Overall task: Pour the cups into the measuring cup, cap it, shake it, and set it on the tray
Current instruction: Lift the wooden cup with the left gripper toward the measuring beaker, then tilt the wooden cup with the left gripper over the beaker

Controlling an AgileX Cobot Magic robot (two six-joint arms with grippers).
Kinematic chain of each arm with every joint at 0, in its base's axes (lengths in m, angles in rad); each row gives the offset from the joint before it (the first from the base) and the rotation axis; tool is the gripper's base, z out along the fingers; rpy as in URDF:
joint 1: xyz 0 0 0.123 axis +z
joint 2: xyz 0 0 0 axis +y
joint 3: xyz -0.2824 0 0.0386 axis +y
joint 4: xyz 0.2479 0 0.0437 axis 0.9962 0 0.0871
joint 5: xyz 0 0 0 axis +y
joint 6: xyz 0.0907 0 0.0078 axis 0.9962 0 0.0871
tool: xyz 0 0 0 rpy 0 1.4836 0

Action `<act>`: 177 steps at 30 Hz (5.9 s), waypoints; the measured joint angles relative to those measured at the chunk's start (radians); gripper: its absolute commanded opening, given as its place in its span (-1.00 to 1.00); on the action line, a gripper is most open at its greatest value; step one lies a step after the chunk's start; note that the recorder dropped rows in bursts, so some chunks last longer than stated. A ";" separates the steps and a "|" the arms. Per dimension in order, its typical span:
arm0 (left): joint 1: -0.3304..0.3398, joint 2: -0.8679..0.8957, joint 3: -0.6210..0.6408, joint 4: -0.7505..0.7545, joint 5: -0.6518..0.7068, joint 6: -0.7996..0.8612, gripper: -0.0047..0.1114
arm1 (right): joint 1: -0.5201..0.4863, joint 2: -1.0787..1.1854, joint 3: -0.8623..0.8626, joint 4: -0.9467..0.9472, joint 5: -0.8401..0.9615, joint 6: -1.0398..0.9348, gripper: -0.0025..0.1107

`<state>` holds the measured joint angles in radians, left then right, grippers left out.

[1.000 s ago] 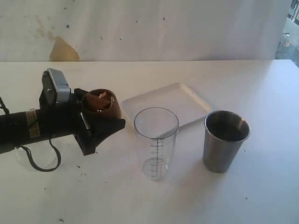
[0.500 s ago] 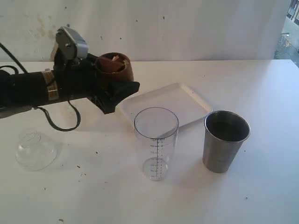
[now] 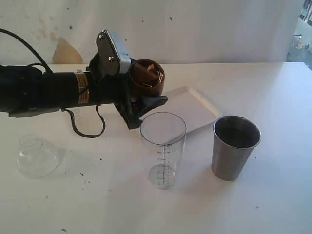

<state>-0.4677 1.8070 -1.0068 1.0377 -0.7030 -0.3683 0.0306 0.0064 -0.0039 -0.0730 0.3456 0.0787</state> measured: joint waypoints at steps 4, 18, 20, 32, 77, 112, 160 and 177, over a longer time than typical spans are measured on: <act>0.000 0.000 0.000 0.047 -0.020 0.045 -0.92 | 0.000 0.000 0.000 0.000 0.000 0.000 -0.96; 0.000 0.000 -0.004 0.068 -0.087 0.139 -0.92 | 0.000 0.000 0.000 0.000 0.000 0.000 -0.96; 0.000 0.000 -0.013 0.068 -0.092 0.111 -0.92 | 0.000 0.000 0.000 0.000 0.000 0.000 -0.96; -0.041 0.000 -0.057 0.103 -0.055 0.142 -0.92 | 0.000 0.000 0.000 0.000 0.000 0.000 -0.96; -0.033 -0.038 -0.057 0.277 0.070 0.327 -0.92 | 0.000 0.000 0.000 0.000 0.000 0.000 -0.96; -0.099 -0.069 -0.057 0.279 0.176 0.479 -0.92 | 0.000 0.000 0.000 0.000 0.000 0.000 -0.96; -0.178 -0.137 -0.037 0.278 0.338 0.667 -0.92 | 0.000 0.000 0.000 0.000 0.000 0.000 -0.96; -0.180 -0.137 -0.037 0.276 0.390 0.815 -0.92 | 0.000 0.000 0.000 0.000 0.000 0.000 -0.96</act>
<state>-0.6475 1.6697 -1.0440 1.3135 -0.3134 0.4467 0.0306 0.0064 -0.0039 -0.0730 0.3456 0.0787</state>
